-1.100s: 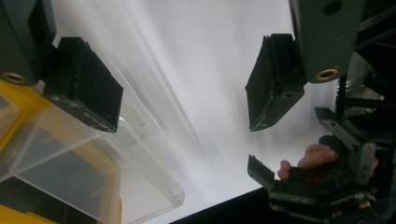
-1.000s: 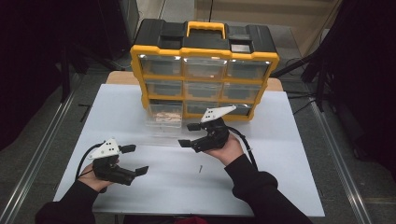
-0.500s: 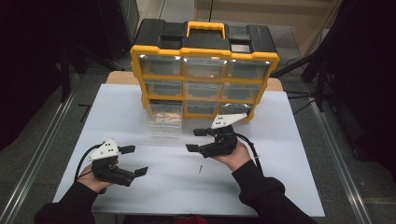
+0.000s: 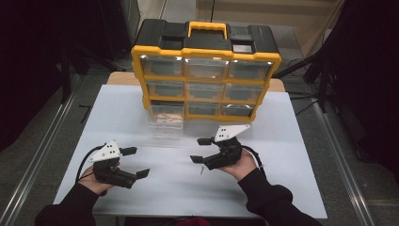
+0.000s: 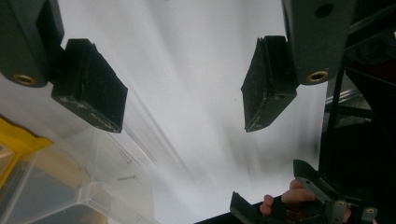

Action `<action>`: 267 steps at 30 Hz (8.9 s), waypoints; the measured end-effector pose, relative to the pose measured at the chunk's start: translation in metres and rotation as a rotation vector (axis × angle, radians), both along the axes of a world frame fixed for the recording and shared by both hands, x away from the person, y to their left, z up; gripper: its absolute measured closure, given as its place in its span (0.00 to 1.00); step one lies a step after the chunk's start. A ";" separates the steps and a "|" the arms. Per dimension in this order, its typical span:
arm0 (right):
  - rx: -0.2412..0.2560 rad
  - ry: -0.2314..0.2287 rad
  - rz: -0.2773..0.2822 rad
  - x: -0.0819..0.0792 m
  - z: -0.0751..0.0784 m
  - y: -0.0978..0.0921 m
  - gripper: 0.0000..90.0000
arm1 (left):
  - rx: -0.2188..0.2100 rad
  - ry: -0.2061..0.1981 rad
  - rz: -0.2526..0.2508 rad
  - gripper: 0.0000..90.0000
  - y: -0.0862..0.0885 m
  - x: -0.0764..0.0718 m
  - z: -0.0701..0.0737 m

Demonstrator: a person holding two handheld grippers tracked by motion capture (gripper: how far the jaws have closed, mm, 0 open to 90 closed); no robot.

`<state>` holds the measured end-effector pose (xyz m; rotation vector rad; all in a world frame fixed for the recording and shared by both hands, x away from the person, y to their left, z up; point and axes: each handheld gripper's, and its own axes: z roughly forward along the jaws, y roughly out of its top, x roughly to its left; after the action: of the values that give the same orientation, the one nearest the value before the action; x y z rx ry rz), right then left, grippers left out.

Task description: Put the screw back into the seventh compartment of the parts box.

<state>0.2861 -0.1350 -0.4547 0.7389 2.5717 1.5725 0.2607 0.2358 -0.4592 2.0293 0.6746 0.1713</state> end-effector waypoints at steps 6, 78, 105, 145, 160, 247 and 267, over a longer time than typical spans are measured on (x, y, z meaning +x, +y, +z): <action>-0.029 -0.002 -0.011 -0.006 -0.006 -0.003 0.36 | 0.005 -0.001 -0.005 0.06 0.000 0.000 0.000; -0.286 -0.071 0.507 0.036 -0.046 0.012 0.48 | 0.015 0.011 0.002 0.06 0.000 0.001 -0.002; -0.352 -0.100 0.559 0.029 -0.054 0.003 0.71 | 0.009 0.007 -0.002 0.06 0.001 0.001 -0.001; -0.325 0.036 0.459 0.035 -0.044 0.001 0.97 | 0.008 0.006 0.005 0.06 0.002 0.000 -0.001; -0.291 0.102 0.317 0.043 -0.037 -0.005 0.97 | 0.012 0.006 0.004 0.06 0.002 0.001 -0.001; -0.149 0.142 -0.085 0.057 0.056 0.043 0.97 | 0.004 0.015 0.008 0.06 0.001 0.001 -0.002; -0.155 0.115 -0.130 0.081 0.075 0.057 0.97 | 0.008 0.016 -0.002 0.06 0.001 0.002 -0.003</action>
<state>0.3672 -0.0781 -0.3799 0.9841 2.6252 1.3140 0.2625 0.2368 -0.4617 2.0406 0.6824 0.1569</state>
